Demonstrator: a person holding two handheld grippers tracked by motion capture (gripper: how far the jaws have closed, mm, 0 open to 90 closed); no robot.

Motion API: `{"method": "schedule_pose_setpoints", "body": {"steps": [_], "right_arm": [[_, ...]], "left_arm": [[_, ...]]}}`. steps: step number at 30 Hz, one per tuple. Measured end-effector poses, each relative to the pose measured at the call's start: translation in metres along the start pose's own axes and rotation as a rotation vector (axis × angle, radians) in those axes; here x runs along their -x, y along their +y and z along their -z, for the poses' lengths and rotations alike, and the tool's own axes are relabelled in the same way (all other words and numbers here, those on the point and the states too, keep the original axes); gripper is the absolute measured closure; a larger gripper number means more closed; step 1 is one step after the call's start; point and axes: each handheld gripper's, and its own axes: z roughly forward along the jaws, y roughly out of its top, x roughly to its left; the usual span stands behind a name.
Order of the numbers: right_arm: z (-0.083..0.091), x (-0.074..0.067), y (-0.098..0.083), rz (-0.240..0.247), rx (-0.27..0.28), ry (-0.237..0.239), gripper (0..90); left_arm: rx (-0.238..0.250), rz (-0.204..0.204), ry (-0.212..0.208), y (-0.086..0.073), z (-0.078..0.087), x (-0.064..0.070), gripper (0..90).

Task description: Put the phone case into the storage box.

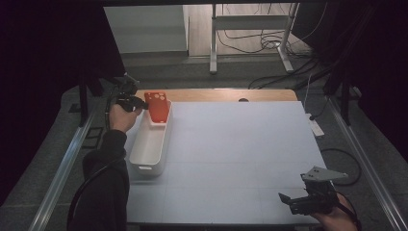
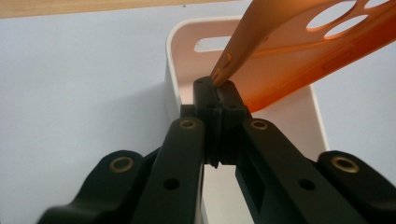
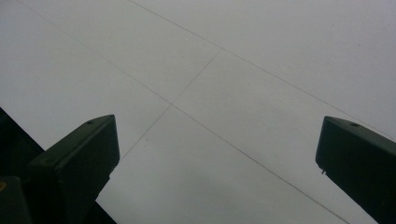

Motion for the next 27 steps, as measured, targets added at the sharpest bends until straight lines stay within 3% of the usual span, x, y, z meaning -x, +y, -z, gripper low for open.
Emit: {"method": "schedule_pose_setpoints", "body": {"steps": [18, 27], "right_arm": [[0.000, 0.000, 0.000, 0.002, 0.000, 0.002, 0.0], [0.000, 0.000, 0.000, 0.002, -0.001, 0.000, 0.0]], "left_arm": [[-0.021, 0.027, 0.013, 0.000, -0.021, -0.002, 87.9], [0.027, 0.022, -0.003, 0.005, -0.021, 0.000, 75.2]]}}
